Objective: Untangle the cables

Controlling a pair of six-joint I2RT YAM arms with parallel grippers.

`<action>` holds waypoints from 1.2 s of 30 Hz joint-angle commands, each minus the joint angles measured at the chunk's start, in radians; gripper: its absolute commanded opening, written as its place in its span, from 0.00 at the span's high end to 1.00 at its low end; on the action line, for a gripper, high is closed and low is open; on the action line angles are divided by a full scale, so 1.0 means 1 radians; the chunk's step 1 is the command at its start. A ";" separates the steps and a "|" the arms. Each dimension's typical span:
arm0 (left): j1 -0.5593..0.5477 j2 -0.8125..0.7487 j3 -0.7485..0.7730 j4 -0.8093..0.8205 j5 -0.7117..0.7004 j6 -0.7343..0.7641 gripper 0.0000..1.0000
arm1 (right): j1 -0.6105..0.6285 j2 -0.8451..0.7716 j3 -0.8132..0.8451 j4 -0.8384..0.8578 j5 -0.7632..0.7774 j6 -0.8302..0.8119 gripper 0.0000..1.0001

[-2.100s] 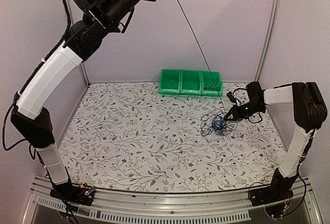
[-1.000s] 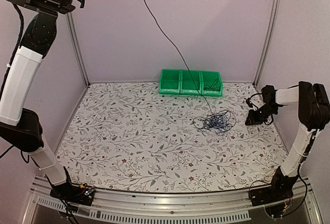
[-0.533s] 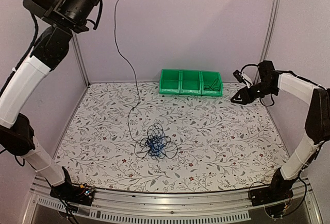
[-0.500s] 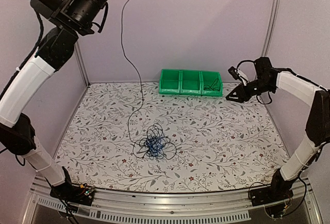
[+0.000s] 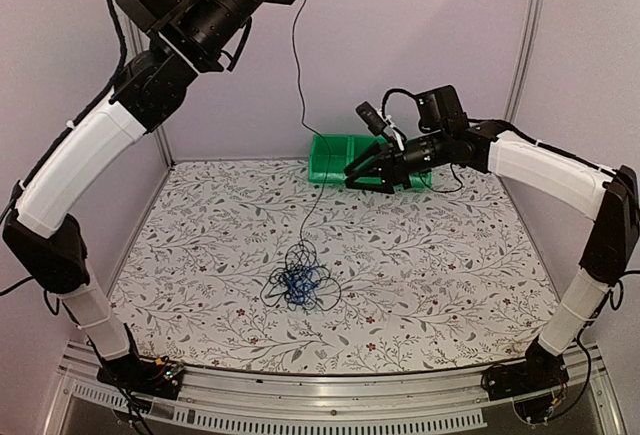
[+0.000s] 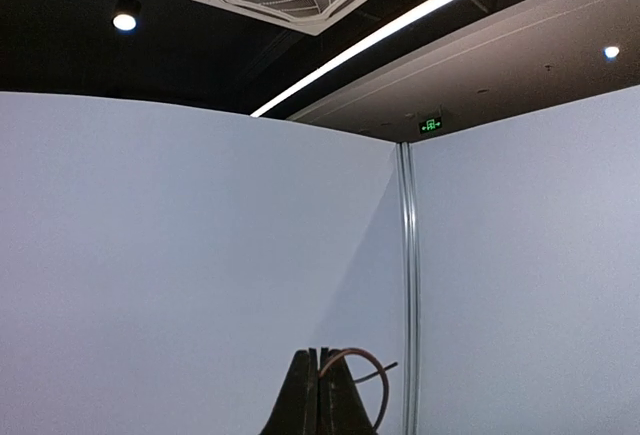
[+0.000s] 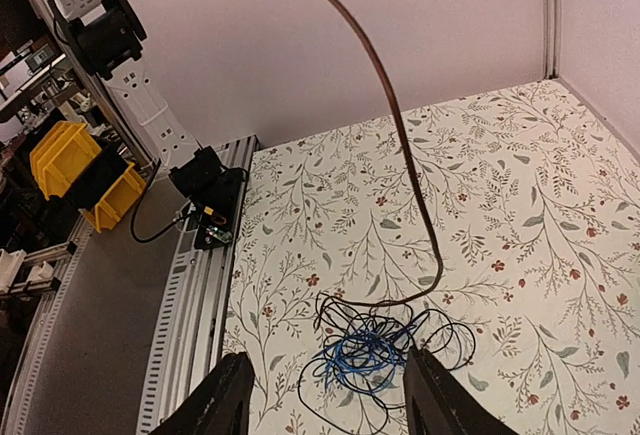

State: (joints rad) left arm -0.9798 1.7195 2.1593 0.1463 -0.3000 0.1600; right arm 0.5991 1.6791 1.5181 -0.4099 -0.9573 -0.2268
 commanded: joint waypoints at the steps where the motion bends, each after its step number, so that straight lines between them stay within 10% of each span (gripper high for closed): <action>1: 0.006 -0.002 0.033 -0.018 0.019 -0.026 1.00 | 0.029 0.050 0.016 0.140 -0.029 0.131 0.44; 12: 0.005 -0.046 -0.009 -0.027 0.027 -0.070 1.00 | 0.085 0.147 0.111 0.184 -0.111 0.165 0.42; 17: 0.005 -0.069 -0.038 -0.031 0.015 -0.067 1.00 | 0.083 0.149 0.115 0.186 -0.052 0.210 0.94; 21: 0.018 -0.107 -0.125 -0.047 -0.046 -0.077 1.00 | 0.057 0.087 0.118 0.089 0.004 0.151 1.00; 27: 0.076 -0.273 -0.544 -0.200 -0.107 -0.219 0.37 | 0.002 -0.029 0.277 -0.106 0.101 0.034 1.00; 36: 0.063 -0.568 -1.252 -0.105 0.072 -0.380 0.15 | -0.024 -0.005 0.692 -0.223 0.166 0.074 1.00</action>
State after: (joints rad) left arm -0.9039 1.2339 1.0801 -0.0353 -0.3573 -0.1497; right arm 0.5709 1.6669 2.0762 -0.5659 -0.8333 -0.1612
